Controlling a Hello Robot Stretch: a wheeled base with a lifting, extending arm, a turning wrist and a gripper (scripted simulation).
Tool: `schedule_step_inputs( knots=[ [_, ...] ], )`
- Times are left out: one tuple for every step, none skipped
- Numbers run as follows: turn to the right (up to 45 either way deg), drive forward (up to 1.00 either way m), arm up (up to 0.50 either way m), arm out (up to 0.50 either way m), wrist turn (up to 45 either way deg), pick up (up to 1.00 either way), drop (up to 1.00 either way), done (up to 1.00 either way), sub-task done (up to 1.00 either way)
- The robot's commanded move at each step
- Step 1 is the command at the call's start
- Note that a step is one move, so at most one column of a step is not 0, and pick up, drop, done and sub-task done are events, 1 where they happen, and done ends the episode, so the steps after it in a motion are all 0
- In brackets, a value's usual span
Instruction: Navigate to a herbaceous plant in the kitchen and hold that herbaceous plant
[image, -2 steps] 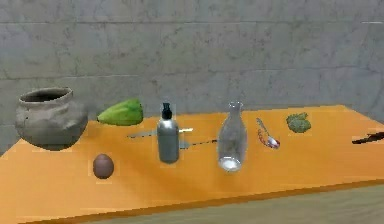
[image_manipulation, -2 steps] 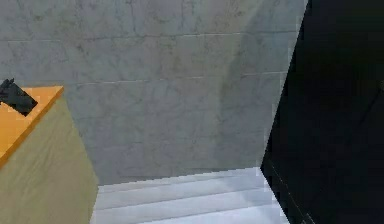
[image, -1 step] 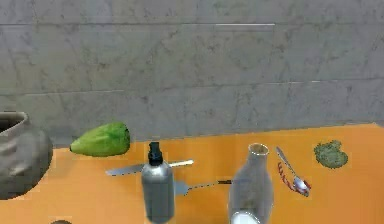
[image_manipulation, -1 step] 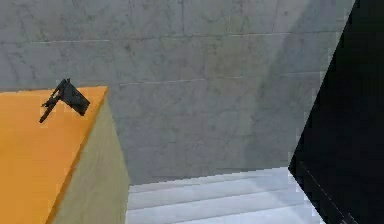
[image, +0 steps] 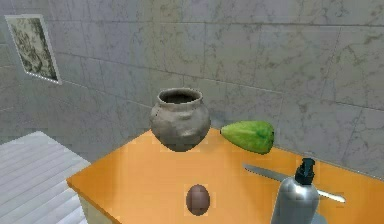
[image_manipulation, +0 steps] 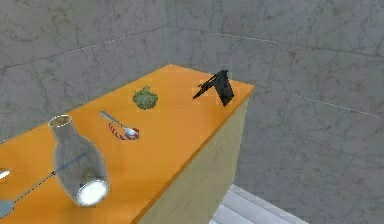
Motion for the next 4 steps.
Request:
schedule_step_inputs(
  knots=[
    [0.0,0.0,0.5,0.0,0.0,0.0,0.0,0.0,0.0],
    [0.0,0.0,0.38,0.0,0.0,0.0,0.0,0.0,0.0],
    [0.0,0.0,0.0,0.5,0.0,0.0,0.0,0.0,0.0],
    [0.0,0.0,0.0,0.0,45.0,0.0,0.0,0.0,0.0]
  ],
)
